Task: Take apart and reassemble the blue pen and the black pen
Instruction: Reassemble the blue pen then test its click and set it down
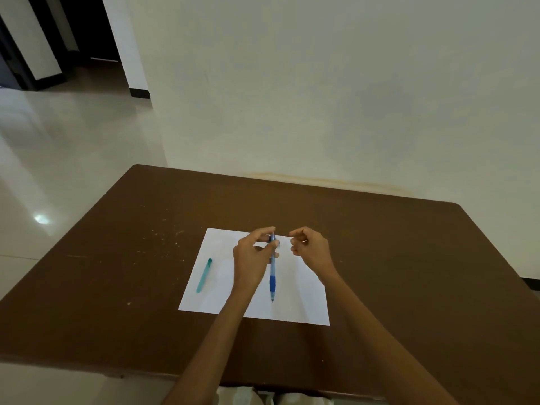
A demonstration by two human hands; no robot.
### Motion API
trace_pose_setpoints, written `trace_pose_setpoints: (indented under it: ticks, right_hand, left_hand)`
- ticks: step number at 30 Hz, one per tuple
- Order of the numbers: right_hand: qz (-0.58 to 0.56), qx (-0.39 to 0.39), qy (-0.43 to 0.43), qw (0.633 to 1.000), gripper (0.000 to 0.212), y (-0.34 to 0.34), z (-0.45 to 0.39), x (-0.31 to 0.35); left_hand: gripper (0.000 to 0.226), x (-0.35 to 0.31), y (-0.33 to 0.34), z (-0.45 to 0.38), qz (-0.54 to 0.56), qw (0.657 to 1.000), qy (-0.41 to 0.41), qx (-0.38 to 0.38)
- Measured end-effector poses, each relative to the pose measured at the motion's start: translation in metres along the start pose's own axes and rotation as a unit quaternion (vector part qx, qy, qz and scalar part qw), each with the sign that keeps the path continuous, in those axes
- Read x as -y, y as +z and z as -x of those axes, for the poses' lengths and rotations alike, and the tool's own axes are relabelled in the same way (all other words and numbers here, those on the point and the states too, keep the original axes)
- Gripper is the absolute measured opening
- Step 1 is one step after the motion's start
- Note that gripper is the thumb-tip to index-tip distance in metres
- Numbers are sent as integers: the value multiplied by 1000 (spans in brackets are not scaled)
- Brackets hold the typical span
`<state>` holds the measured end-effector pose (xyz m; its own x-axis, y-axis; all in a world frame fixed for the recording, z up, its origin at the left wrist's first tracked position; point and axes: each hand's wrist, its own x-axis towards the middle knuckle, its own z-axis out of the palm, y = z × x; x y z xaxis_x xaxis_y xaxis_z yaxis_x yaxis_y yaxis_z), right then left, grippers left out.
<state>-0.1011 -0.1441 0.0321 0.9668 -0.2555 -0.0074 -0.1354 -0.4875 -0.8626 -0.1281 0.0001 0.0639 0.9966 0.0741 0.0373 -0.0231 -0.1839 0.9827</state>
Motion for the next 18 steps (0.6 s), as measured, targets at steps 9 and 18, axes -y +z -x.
trace_pose_setpoints:
  ticks: [9,18]
  right_hand:
    - [190,75,-18,979,32,42,-44,-10]
    - [248,74,-103,960,32,52,-46,-9]
  left_hand:
    - [31,17,-4,-14,23,998,-46,-33]
    - [33,27,-9,-12,22,998,-43,-47]
